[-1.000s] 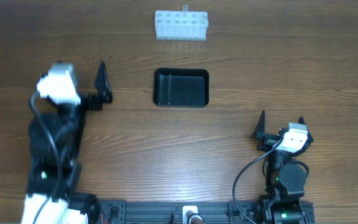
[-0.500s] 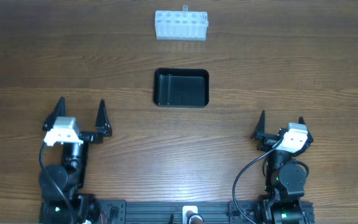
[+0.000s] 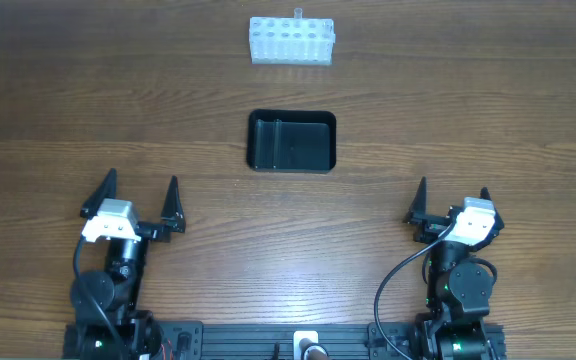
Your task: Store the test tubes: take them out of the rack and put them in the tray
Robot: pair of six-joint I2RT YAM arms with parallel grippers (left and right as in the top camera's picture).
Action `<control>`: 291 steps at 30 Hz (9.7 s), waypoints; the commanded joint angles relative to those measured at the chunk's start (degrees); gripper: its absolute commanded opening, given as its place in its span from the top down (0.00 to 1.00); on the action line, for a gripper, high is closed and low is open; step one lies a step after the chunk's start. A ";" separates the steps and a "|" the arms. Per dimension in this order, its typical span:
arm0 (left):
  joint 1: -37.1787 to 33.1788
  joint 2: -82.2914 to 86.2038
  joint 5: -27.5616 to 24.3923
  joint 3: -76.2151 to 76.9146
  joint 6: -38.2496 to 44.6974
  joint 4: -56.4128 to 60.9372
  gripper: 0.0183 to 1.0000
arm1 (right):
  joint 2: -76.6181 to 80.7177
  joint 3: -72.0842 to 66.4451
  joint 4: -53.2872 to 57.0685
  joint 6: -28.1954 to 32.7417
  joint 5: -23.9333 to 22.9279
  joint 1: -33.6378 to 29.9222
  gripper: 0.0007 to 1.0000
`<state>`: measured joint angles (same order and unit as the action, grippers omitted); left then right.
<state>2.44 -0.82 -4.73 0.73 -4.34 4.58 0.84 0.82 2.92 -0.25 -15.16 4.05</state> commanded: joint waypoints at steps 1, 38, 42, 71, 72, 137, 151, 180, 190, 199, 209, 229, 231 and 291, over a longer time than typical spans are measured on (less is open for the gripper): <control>-0.42 0.66 -2.32 -0.39 -1.49 -4.17 0.00 | -0.52 -0.52 -0.15 -0.55 0.28 -0.24 0.01; -0.44 0.63 -2.27 -0.39 -2.51 -8.46 0.00 | -0.52 -0.52 -0.15 -0.55 0.28 -0.24 0.01; -0.44 0.63 -2.27 -0.39 -2.51 -8.46 0.00 | -0.52 -0.52 -0.15 -0.55 0.28 -0.24 0.01; -0.42 0.63 -2.27 -0.39 -2.51 -8.46 0.00 | -0.50 -0.52 -3.21 -1.16 0.70 -0.22 0.01; -0.42 0.63 -2.27 -0.39 -2.51 -8.46 0.00 | -0.42 -0.50 -3.96 -3.02 0.70 -0.24 0.01; -0.44 0.63 -2.27 -0.39 -2.51 -8.46 0.00 | 134.18 113.20 9.42 -14.91 -8.24 22.58 0.01; -0.44 0.63 -2.27 -0.39 -2.51 -8.46 0.00 | 135.49 113.20 6.47 -14.91 -8.22 22.97 0.05; -0.42 0.63 -2.27 -0.39 -2.51 -8.46 0.00 | 137.24 113.20 4.76 -13.77 -8.57 22.80 0.62; -0.44 0.63 -2.27 -0.39 -2.51 -8.46 0.00 | 137.24 113.20 5.22 -12.83 -8.55 22.01 0.67; -0.42 0.63 -2.27 -0.39 -2.51 -8.46 0.00 | 137.24 113.20 4.98 -12.26 -8.74 21.57 0.72; -0.44 0.63 -2.27 -0.39 -2.51 -8.46 0.00 | 137.24 113.20 4.52 -11.63 -8.76 21.16 0.79; -0.42 0.63 -2.27 -0.39 -2.51 -8.46 0.00 | 134.62 113.20 4.00 -10.58 -9.18 21.86 0.86; -0.44 0.63 -2.27 -0.39 -2.51 -8.46 0.00 | 132.76 113.20 4.24 -10.36 -9.88 21.97 0.86; -0.44 0.63 -2.27 -0.39 -2.51 -8.46 0.00 | 129.26 105.57 53.64 -34.01 3.52 28.57 0.71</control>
<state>2.42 -0.58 -6.09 0.62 -6.26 -3.79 128.68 106.85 56.95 -33.45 -12.27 32.67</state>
